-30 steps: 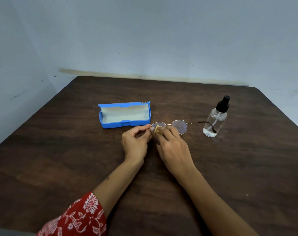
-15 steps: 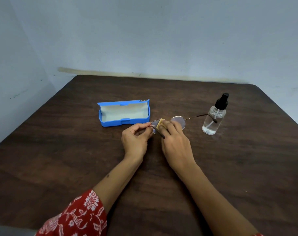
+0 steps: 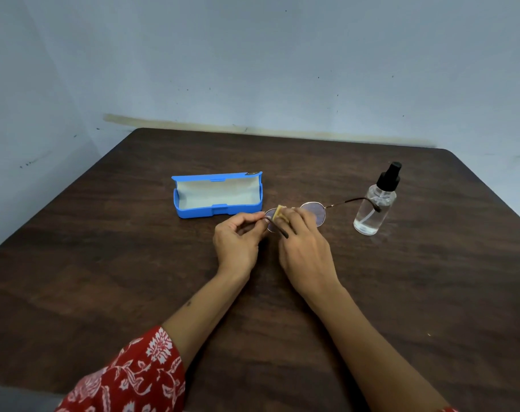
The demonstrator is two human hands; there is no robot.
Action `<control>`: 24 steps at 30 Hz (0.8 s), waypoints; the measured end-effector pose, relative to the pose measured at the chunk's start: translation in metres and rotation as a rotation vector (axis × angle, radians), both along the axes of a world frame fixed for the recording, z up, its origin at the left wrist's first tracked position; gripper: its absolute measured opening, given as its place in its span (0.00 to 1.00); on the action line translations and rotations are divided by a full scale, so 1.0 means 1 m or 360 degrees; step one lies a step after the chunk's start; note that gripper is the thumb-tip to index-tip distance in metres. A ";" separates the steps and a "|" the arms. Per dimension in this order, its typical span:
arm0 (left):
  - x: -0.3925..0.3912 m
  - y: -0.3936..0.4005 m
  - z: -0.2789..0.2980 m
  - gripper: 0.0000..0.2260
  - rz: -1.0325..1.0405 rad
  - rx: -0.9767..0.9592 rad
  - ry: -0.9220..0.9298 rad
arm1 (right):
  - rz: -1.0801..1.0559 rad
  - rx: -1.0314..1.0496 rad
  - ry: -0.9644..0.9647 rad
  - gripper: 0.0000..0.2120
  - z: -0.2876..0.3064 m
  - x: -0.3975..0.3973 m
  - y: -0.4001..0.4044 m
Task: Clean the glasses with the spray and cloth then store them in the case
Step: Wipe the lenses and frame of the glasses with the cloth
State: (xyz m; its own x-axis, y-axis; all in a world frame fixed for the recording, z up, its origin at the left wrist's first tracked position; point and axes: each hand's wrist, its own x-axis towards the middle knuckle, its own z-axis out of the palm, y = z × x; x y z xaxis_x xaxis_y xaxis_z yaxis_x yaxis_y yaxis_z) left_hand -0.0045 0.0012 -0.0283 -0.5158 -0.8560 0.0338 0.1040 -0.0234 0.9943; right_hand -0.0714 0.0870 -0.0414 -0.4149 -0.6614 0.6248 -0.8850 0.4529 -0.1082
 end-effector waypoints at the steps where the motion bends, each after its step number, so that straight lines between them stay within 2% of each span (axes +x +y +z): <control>1: 0.000 -0.001 -0.001 0.06 0.0008 -0.0007 -0.0003 | 0.0050 -0.0029 0.0015 0.18 -0.001 0.002 0.000; 3: -0.001 -0.001 -0.003 0.06 0.0015 -0.0013 -0.0019 | 0.0098 -0.0060 0.0053 0.17 -0.002 0.004 0.001; 8: 0.000 0.000 -0.002 0.06 -0.0041 -0.0004 -0.0006 | -0.0052 0.0049 -0.0014 0.20 0.001 -0.005 0.004; 13: -0.001 -0.002 -0.003 0.07 -0.0031 -0.0071 -0.0017 | 0.0113 -0.0074 -0.0013 0.17 0.000 0.003 0.001; 19: 0.000 0.000 -0.002 0.07 -0.0077 -0.0092 0.0001 | 0.0017 -0.0006 -0.0047 0.20 0.007 -0.004 0.004; 24: 0.000 -0.001 -0.003 0.08 -0.0041 -0.0067 0.0004 | 0.0163 -0.0107 -0.0039 0.18 0.002 0.003 0.004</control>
State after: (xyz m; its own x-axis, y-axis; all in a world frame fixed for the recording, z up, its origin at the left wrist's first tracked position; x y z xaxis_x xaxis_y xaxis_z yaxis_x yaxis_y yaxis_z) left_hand -0.0049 -0.0002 -0.0317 -0.5377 -0.8402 0.0708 0.1064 0.0156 0.9942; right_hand -0.0689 0.0906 -0.0389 -0.3629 -0.6583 0.6595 -0.9230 0.3513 -0.1572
